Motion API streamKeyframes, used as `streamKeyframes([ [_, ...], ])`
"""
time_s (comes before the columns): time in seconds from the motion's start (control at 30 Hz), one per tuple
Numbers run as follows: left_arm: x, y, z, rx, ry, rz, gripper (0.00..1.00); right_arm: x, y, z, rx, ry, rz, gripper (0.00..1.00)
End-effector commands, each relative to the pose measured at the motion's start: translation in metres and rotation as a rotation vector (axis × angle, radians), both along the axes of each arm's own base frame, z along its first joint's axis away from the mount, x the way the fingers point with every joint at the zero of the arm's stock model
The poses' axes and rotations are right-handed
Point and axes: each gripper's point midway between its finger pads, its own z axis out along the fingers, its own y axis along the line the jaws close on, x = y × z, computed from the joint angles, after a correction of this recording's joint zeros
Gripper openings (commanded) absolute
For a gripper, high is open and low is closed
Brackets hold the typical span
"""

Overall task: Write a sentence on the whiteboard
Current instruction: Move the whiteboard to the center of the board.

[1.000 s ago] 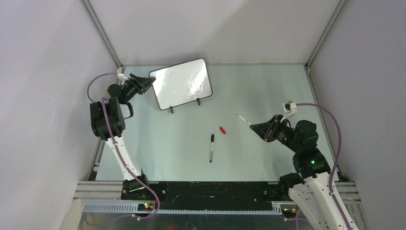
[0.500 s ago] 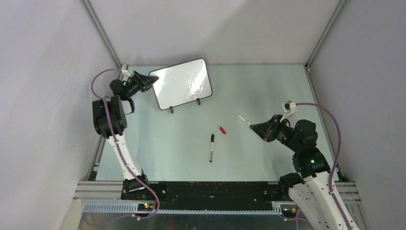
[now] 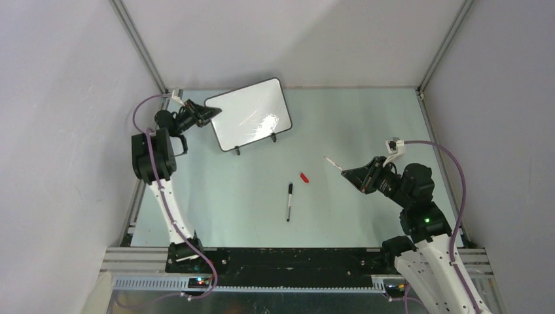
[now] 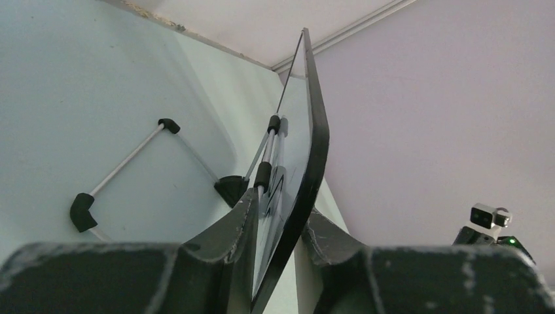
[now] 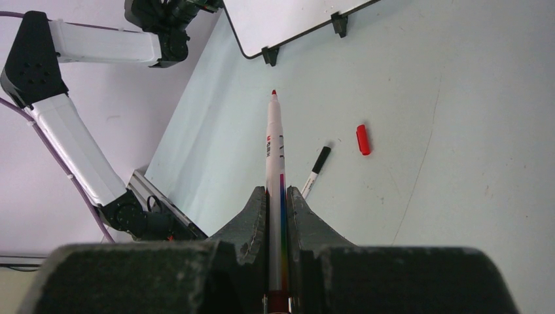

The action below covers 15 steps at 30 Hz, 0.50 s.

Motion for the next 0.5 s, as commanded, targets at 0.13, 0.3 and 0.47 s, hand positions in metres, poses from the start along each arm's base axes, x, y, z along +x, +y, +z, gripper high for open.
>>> streamKeyframes([
  [0.13, -0.017, -0.019, 0.021, -0.04, -0.053, -0.122, 0.23, -0.002, 0.002, 0.021, 0.015, -0.068, 0.023, 0.0],
  [0.3, -0.031, -0.033, 0.025, -0.039, -0.069, -0.198, 0.22, -0.003, 0.003, 0.022, 0.02, -0.07, 0.026, 0.0],
  [0.47, -0.044, -0.045, 0.025, -0.017, -0.075, -0.243, 0.19, -0.005, 0.003, 0.023, 0.02, -0.076, 0.028, 0.0],
])
